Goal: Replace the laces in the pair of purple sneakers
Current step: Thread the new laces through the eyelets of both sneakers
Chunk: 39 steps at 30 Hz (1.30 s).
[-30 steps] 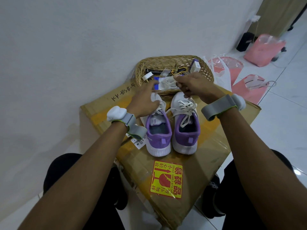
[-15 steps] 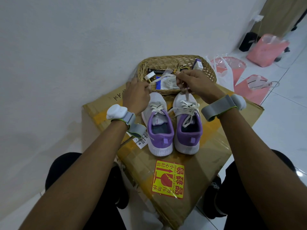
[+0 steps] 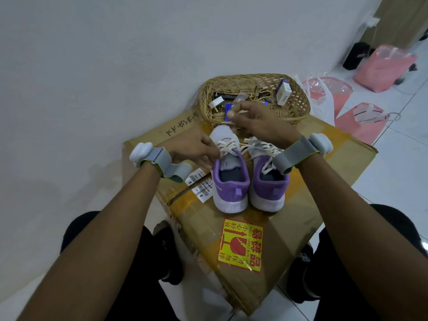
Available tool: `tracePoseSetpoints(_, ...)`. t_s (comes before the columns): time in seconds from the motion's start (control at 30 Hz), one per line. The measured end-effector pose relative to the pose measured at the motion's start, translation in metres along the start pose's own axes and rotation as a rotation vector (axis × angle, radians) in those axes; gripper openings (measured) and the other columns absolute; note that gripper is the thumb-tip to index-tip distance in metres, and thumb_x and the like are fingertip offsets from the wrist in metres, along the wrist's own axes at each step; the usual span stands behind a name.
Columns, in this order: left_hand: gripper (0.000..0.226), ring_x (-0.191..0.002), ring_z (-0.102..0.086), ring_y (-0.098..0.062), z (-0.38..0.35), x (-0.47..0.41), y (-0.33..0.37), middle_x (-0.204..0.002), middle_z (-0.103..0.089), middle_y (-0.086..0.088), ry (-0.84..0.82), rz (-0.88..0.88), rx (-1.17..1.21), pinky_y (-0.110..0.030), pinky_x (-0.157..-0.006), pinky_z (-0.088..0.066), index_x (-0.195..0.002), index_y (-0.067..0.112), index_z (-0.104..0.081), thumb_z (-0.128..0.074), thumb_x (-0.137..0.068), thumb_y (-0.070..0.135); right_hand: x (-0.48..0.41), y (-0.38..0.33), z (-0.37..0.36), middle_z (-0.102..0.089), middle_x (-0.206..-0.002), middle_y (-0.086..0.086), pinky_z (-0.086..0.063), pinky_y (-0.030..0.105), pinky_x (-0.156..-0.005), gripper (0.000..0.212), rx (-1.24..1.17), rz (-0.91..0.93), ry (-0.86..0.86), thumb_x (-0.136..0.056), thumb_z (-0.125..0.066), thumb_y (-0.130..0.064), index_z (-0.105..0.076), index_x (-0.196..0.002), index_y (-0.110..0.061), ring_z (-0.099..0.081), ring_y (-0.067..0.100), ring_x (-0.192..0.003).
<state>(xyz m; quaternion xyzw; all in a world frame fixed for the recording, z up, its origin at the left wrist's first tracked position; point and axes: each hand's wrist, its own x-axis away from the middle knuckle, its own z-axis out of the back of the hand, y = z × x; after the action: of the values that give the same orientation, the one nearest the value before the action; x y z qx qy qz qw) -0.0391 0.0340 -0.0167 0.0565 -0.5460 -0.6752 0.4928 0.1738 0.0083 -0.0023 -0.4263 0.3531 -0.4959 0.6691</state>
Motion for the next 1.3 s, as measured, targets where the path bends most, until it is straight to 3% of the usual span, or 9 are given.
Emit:
tracePoseSetpoints(0.17,0.018,-0.096,-0.073,-0.033,0.008,-0.002,-0.013,-0.107,-0.071,-0.031,-0.008,0.054,0.275,-0.03,-0.08,-0.062,-0.104,-0.014,-0.07,-0.068,-0.088,-0.005,0.003,0.008,-0.006,-0.077,-0.083,0.006,-0.059,0.036,-0.078,0.02,0.286,-0.021,-0.159,-0.083,-0.077,-0.014,-0.074,-0.102,-0.008,-0.073,0.022,-0.077)
tracePoseSetpoints(0.33,0.026,-0.092,-0.074,-0.026,0.008,-0.008,-0.021,-0.116,-0.067,-0.031,-0.024,0.101,0.453,-0.027,-0.074,-0.062,-0.116,-0.02,-0.062,-0.06,-0.091,-0.013,0.002,0.012,-0.027,-0.076,-0.074,0.0,-0.054,0.02,-0.068,0.011,0.42,0.021,-0.114,-0.077,-0.081,-0.011,-0.08,-0.087,-0.013,-0.068,-0.001,-0.064)
tracePoseSetpoints(0.5,0.025,-0.091,-0.075,-0.024,0.008,-0.008,-0.02,-0.106,-0.071,-0.024,-0.038,0.112,0.489,-0.025,-0.072,-0.061,-0.114,-0.018,-0.063,-0.06,-0.09,-0.012,-0.001,0.012,-0.04,-0.072,-0.067,-0.01,-0.053,0.028,-0.075,0.011,0.584,0.019,-0.055,-0.073,-0.081,-0.02,-0.075,-0.081,-0.025,-0.067,0.0,-0.07)
tracePoseSetpoints(0.7,0.023,-0.099,-0.073,-0.029,0.011,-0.005,-0.022,-0.115,-0.069,-0.027,-0.069,0.088,0.428,-0.025,-0.078,-0.061,-0.112,-0.015,-0.066,-0.061,-0.09,-0.01,0.0,0.014,-0.043,-0.074,-0.07,-0.005,-0.054,0.039,-0.08,0.04,0.482,-0.074,-0.024,-0.071,-0.085,-0.021,-0.047,-0.085,-0.02,-0.07,0.01,-0.075)
tracePoseSetpoints(0.93,0.012,-0.097,-0.074,-0.029,0.006,0.004,-0.019,-0.101,-0.075,-0.021,-0.021,0.042,0.284,-0.032,-0.081,-0.062,-0.1,-0.005,-0.071,-0.067,-0.091,0.0,0.002,0.018,-0.032,-0.075,-0.075,-0.002,-0.056,0.031,-0.072,0.044,0.378,-0.072,-0.102,-0.071,-0.085,-0.015,-0.051,-0.099,-0.01,-0.07,0.007,-0.072)
tracePoseSetpoints(1.03,0.014,-0.087,-0.075,-0.033,0.015,0.004,-0.012,-0.093,-0.074,-0.022,0.199,0.026,0.558,-0.041,-0.076,-0.063,-0.1,-0.004,-0.059,-0.045,-0.1,-0.002,0.0,0.023,-0.024,-0.065,-0.086,-0.007,-0.047,0.031,-0.069,0.054,0.525,-0.009,-0.065,-0.061,-0.091,-0.025,-0.054,-0.1,-0.016,-0.059,0.012,-0.076)
tracePoseSetpoints(1.13,0.019,-0.053,-0.057,-0.02,0.032,-0.002,-0.008,-0.071,-0.058,-0.011,0.331,-0.071,0.992,-0.029,-0.051,-0.054,-0.09,0.007,-0.052,-0.038,-0.103,0.005,-0.001,0.034,-0.017,-0.051,-0.099,-0.001,-0.043,0.037,-0.081,0.064,0.657,-0.048,-0.043,-0.057,-0.09,-0.03,-0.053,-0.108,-0.019,-0.05,0.024,-0.096)
tracePoseSetpoints(1.2,0.013,-0.05,-0.033,-0.012,0.035,0.001,-0.011,-0.068,-0.04,-0.001,0.288,-0.128,0.672,-0.021,-0.044,-0.035,-0.091,0.015,-0.054,-0.047,-0.103,0.012,-0.001,0.037,-0.013,-0.049,-0.109,0.004,-0.042,0.037,-0.087,0.068,0.681,-0.102,-0.046,-0.059,-0.09,-0.031,-0.051,-0.113,-0.019,-0.047,0.027,-0.105)
tracePoseSetpoints(1.3,0.013,-0.055,-0.046,-0.003,0.039,0.006,-0.025,-0.066,-0.063,0.013,0.052,-0.186,-0.314,-0.02,-0.056,-0.042,-0.106,0.029,-0.071,-0.07,-0.093,0.031,-0.001,0.037,-0.009,-0.046,-0.119,0.009,-0.045,0.039,-0.092,0.072,0.668,-0.157,-0.063,-0.061,-0.089,-0.031,-0.048,-0.119,-0.019,-0.047,0.026,-0.108)
